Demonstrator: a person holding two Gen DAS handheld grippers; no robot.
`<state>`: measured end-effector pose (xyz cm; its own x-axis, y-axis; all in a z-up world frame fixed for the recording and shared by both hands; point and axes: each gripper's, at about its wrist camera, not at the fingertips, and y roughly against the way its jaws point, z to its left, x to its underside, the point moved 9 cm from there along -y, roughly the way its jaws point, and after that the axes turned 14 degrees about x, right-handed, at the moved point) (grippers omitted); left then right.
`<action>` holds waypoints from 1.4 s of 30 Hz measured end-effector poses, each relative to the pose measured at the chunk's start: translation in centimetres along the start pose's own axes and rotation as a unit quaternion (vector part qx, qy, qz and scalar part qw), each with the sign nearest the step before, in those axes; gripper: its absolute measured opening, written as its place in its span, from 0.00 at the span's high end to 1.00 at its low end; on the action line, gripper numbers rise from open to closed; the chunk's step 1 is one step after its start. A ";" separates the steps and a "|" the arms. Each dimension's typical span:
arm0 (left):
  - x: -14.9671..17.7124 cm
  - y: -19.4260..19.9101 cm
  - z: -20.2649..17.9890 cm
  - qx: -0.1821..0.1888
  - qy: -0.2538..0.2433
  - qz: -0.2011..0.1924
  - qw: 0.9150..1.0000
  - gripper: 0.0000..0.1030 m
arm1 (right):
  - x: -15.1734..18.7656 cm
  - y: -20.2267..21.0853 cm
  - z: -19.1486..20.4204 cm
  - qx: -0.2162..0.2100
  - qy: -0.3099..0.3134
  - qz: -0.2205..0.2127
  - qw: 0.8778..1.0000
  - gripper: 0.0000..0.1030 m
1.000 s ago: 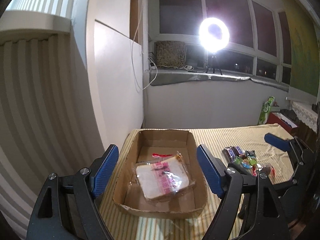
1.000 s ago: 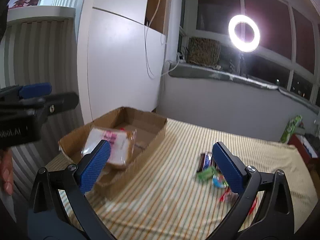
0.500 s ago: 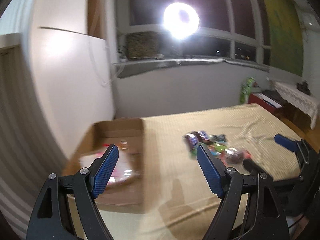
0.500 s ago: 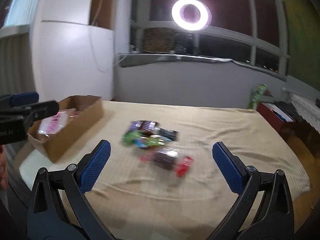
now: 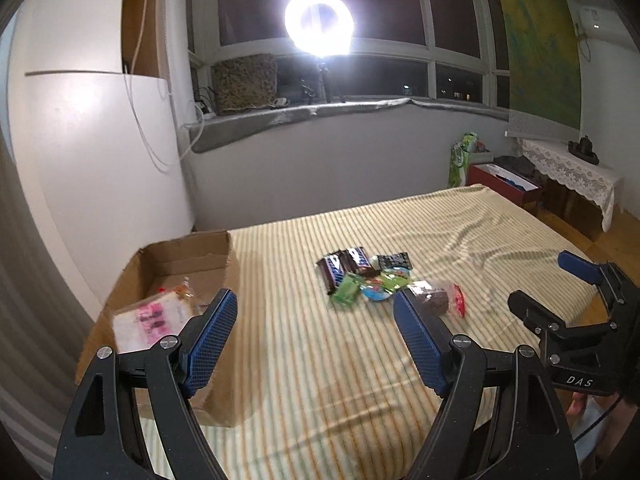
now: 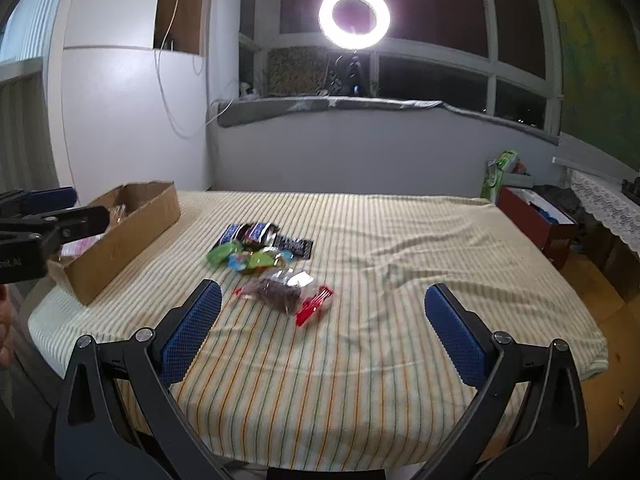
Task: Organize snacks
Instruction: 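Move both tools from the box back to the snack pile, then grasp the clear bag of dark snack with the right tool while the left tool grasps the round candy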
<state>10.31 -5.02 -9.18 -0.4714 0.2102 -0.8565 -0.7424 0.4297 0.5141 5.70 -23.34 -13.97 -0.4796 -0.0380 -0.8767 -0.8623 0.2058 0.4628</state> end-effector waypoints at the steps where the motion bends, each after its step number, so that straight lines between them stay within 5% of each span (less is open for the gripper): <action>1: 0.2 -0.3 -0.2 0.003 0.001 0.004 1.000 0.22 | 0.2 -0.2 0.2 -0.002 0.005 0.004 1.000 0.00; 16: 2.4 -11.8 -0.6 0.080 0.061 0.092 0.991 0.22 | 1.5 -6.1 3.6 -0.076 0.101 0.036 0.991 0.00; 21: 2.6 -14.8 -1.2 0.145 0.090 0.124 0.977 0.22 | 0.6 -7.7 4.2 -0.158 0.155 0.046 0.974 0.00; 27: 3.2 -15.7 -1.7 0.161 0.054 0.142 0.975 0.24 | 1.1 -9.1 5.1 -0.228 0.254 0.062 0.938 0.01; 30: 3.0 -16.4 -1.3 0.180 0.063 0.146 0.971 0.29 | 1.6 -10.7 5.8 -0.233 0.290 0.077 0.925 0.19; 34: 2.3 -17.3 -0.6 0.184 0.069 0.149 0.969 0.41 | 1.8 -11.6 7.3 -0.255 0.312 0.085 0.911 0.24; 37: 2.3 -17.7 -0.8 0.192 0.068 0.152 0.967 0.46 | 2.6 -11.3 8.7 -0.273 0.322 0.097 0.901 0.53; 39: 2.3 -17.9 -0.9 0.197 0.069 0.155 0.966 0.64 | 3.1 -11.0 9.1 -0.271 0.324 0.098 0.901 0.58; 42: 2.6 -17.8 -1.2 0.204 0.063 0.158 0.964 0.66 | 3.5 -10.3 8.2 -0.260 0.313 0.100 0.908 0.59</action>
<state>21.70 -13.22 -20.54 -0.7165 0.2906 -0.6341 -0.3145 0.6769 0.6656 14.28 -17.54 -22.90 -0.4937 -0.6320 -0.5974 -0.6299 -0.2138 0.7467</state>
